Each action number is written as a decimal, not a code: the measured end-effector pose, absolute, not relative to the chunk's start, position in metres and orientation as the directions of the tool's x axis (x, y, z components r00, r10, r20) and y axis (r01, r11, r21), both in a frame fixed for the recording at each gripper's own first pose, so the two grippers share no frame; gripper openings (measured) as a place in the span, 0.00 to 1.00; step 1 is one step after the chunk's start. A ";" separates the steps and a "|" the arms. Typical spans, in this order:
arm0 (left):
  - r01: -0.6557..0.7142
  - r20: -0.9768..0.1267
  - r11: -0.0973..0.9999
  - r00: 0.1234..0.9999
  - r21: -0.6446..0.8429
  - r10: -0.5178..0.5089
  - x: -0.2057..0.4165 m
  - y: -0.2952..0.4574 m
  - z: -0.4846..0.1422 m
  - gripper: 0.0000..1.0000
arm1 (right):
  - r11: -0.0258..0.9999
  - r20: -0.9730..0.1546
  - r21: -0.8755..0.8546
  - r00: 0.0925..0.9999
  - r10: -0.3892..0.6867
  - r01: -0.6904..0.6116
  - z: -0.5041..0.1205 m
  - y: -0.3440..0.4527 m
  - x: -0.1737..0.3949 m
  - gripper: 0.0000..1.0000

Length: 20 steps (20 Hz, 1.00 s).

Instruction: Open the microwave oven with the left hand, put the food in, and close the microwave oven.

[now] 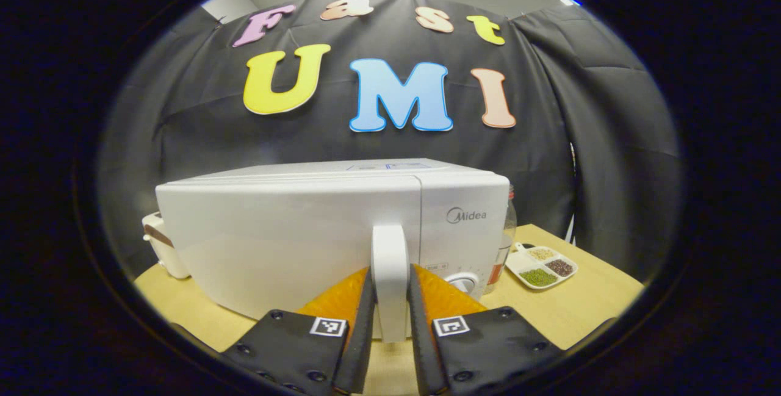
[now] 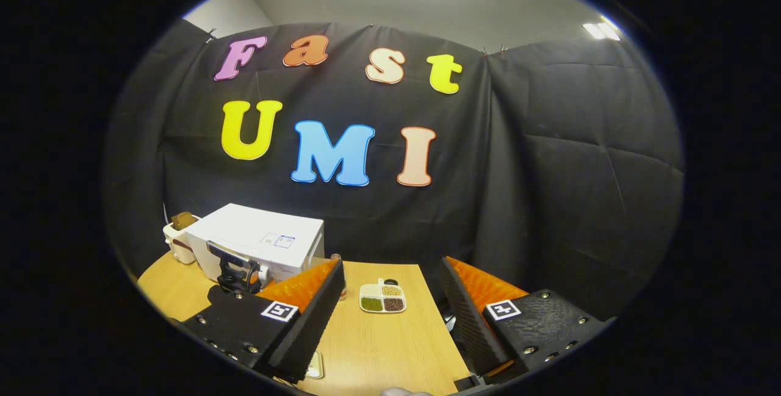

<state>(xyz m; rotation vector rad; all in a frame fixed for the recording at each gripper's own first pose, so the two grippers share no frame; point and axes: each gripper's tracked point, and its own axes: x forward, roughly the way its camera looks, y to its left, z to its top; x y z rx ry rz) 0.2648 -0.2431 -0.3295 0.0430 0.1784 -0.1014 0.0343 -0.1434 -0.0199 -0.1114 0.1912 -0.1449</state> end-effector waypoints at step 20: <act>0.164 -0.243 0.983 0.960 0.077 -0.141 0.144 -0.196 -0.332 0.22 | 0.997 -0.193 -0.055 0.979 -0.065 0.056 -0.027 -0.111 0.014 0.96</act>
